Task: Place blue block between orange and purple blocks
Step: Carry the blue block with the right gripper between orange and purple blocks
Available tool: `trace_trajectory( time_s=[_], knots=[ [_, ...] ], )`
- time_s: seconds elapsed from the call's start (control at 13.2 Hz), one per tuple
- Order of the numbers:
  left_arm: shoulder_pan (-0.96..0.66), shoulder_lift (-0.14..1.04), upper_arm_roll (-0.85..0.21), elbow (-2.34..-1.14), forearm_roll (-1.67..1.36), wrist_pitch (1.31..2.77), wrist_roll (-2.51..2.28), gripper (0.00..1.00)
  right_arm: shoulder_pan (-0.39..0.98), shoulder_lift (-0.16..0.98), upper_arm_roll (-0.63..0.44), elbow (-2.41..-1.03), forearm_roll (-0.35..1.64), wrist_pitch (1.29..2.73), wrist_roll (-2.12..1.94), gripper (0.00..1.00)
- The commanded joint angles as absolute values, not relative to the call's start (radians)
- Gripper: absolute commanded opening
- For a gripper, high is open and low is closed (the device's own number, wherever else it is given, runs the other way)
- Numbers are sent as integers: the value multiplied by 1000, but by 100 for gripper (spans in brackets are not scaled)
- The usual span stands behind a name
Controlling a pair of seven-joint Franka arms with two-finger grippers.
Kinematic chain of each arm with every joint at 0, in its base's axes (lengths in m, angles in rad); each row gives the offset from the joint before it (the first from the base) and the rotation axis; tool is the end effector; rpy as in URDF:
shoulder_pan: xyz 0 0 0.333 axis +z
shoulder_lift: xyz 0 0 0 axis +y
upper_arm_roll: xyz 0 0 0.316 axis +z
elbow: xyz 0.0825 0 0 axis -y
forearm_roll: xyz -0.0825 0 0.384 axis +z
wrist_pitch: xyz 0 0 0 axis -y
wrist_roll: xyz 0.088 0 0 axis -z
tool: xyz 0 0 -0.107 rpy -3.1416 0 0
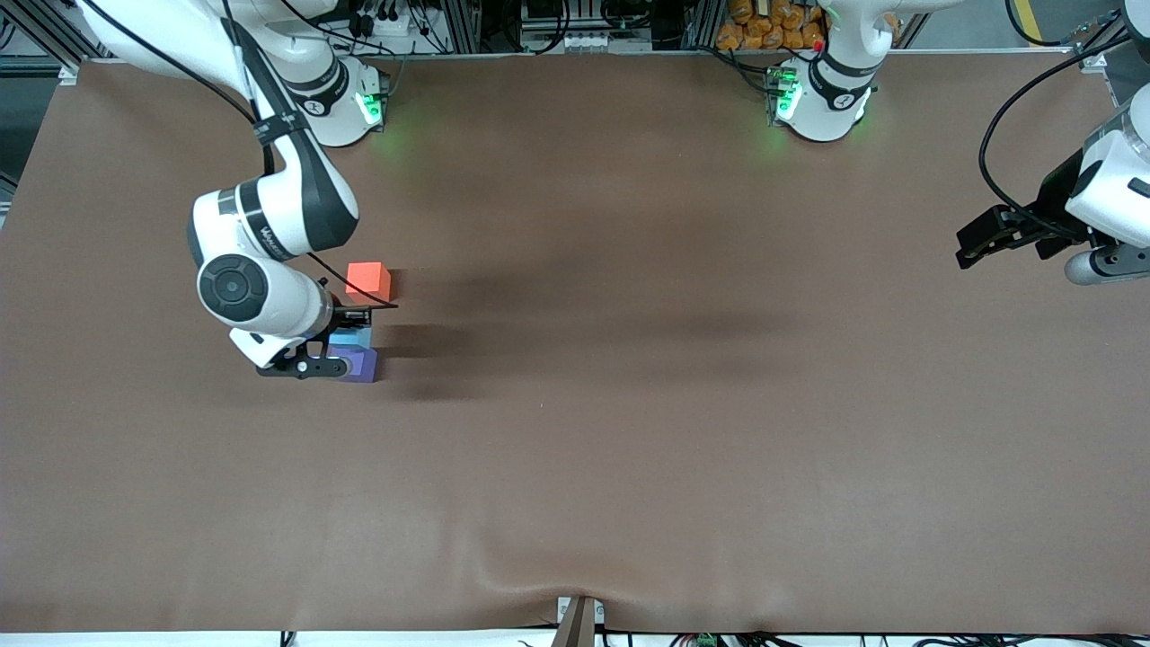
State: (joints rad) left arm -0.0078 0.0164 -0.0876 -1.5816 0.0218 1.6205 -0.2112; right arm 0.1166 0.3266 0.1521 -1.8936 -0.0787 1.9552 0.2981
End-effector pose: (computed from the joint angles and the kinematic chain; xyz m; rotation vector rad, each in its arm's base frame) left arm 0.5618 -0.0511 0.6147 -3.1195 -0.1796 -0.0397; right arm 0.5734 0.1485 0.3150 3.0276 0.0123 -0.3723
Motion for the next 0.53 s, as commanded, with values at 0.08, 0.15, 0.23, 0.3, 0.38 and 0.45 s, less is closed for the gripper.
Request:
trace_trajectory(
  time_s=[0.08,0.15,0.23,0.3,0.38,0.45],
  knots=[
    [3,-14,-91,-1595,8,1625,-190,100,112,264,133,-2002,-57,2026,255,4],
    [3,-14,-89,-1594,8,1624,-189,100,106,262,130,-2006,-42,2026,232,4],
    [3,-14,-90,-1595,8,1624,-190,100,103,261,121,-2014,-23,2029,218,4],
    [3,-14,-91,-1594,8,1624,-190,100,103,256,117,-2029,-14,2051,212,4],
    [5,-12,-87,-1591,8,1626,-189,100,103,250,118,-2058,-6,2083,212,4],
    [3,-9,-87,-1592,6,1628,-189,100,103,244,117,-2083,-3,2117,212,4]
  ],
)
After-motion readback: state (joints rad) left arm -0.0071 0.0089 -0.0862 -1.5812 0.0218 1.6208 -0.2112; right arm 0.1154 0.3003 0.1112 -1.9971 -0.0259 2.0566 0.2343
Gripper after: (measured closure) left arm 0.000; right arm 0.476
